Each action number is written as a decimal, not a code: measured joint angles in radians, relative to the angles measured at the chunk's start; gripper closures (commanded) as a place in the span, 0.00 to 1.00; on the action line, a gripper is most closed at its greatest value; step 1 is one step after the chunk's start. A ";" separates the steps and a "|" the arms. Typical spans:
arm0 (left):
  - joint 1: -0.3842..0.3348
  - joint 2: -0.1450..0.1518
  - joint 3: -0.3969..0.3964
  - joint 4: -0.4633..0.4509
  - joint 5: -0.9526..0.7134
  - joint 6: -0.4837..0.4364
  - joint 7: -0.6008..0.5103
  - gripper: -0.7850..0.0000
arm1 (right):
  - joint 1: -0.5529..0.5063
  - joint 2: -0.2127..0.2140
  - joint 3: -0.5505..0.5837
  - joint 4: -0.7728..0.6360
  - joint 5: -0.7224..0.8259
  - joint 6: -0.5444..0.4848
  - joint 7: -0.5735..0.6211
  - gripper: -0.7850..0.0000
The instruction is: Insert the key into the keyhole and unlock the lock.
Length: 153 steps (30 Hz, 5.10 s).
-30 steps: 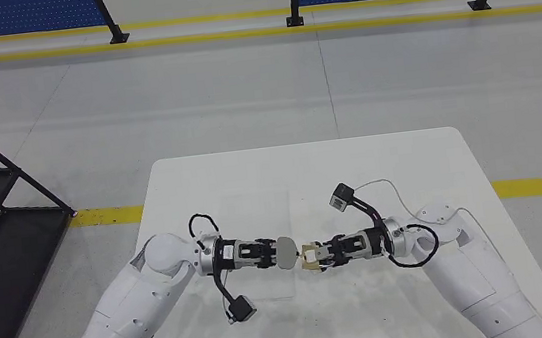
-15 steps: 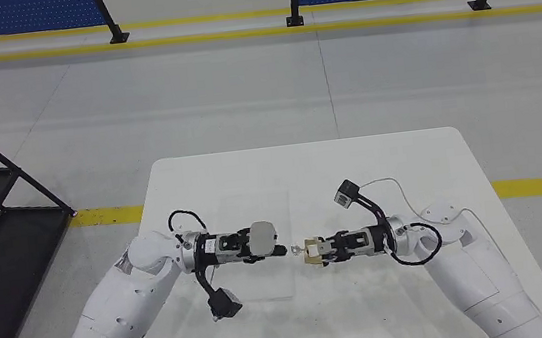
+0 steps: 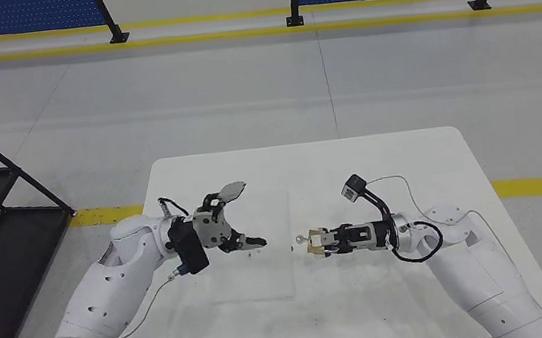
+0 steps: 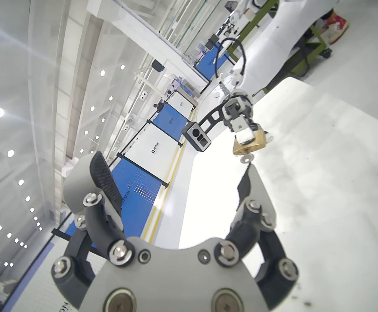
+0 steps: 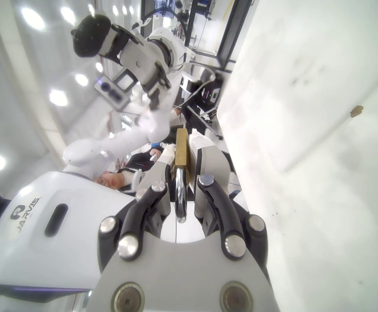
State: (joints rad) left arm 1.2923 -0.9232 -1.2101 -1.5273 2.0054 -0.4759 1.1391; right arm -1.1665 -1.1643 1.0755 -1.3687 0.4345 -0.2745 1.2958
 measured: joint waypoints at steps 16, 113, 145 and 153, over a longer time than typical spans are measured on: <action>-0.029 -0.006 -0.026 0.053 -0.372 -0.386 -0.246 0.00 | 0.000 0.000 0.000 0.000 0.000 0.000 0.000 1.00; -0.235 -0.064 0.334 0.193 -2.619 0.064 -2.337 0.87 | 0.000 0.000 0.000 0.000 0.000 0.000 0.000 1.00; -0.252 -0.098 0.331 0.222 -2.579 0.046 -2.342 1.00 | 0.000 0.000 0.000 0.000 0.000 0.000 0.000 1.00; -0.243 -0.098 0.313 0.196 -2.493 -0.040 -2.314 1.00 | 0.000 0.000 0.000 0.000 0.000 0.000 0.000 1.00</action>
State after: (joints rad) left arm 1.0496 -1.0209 -0.8967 -1.3314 -0.4873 -0.5163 -1.1752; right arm -1.1665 -1.1644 1.0754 -1.3690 0.4343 -0.2747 1.2963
